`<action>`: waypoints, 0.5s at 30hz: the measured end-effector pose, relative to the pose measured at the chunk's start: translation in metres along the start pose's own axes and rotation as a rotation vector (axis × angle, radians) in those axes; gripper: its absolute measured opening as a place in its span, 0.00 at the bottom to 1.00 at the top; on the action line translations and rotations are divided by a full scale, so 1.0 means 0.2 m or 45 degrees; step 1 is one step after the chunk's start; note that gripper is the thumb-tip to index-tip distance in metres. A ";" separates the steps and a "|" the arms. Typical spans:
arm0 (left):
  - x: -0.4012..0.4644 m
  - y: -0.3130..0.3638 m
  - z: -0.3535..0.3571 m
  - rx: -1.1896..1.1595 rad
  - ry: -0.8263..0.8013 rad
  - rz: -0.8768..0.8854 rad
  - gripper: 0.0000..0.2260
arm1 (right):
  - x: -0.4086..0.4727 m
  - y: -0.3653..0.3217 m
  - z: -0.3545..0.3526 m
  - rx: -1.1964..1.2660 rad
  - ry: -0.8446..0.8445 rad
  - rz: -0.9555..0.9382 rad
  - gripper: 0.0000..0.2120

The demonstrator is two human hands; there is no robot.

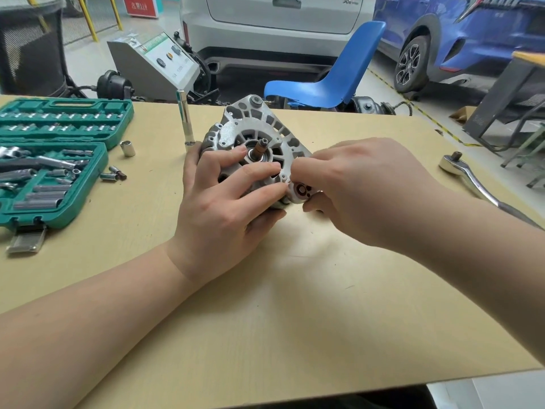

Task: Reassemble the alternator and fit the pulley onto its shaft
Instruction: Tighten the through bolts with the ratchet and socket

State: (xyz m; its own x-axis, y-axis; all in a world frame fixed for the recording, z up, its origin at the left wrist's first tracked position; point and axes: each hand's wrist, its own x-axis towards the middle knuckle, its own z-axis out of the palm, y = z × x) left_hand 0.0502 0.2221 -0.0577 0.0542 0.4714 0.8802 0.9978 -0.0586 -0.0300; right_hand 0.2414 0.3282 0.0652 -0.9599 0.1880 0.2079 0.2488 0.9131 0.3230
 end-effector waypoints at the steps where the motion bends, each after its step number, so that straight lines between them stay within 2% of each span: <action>1: 0.00 0.00 0.00 -0.004 0.008 -0.003 0.11 | 0.00 0.00 0.01 -0.001 0.006 0.017 0.13; 3: 0.00 0.00 0.01 -0.019 0.034 -0.006 0.10 | -0.01 -0.02 0.02 0.070 -0.001 0.118 0.16; 6: 0.00 0.01 0.01 -0.034 0.052 -0.011 0.09 | -0.05 -0.07 0.07 0.399 -0.002 0.340 0.17; 9: 0.01 0.01 0.00 -0.043 0.042 -0.007 0.09 | -0.06 -0.09 0.09 0.578 0.045 0.441 0.18; 12: 0.01 0.01 0.00 -0.047 0.025 -0.014 0.09 | -0.05 -0.08 0.08 0.566 0.040 0.422 0.17; 15: 0.01 0.01 -0.01 -0.033 0.000 -0.011 0.08 | -0.05 -0.05 0.05 0.324 0.022 0.261 0.14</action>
State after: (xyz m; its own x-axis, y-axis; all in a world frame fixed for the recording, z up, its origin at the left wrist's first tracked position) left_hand 0.0524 0.2210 -0.0547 0.0458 0.4720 0.8804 0.9969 -0.0776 -0.0102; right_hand 0.2482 0.3213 0.0512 -0.8904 0.3729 0.2610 0.3940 0.9185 0.0320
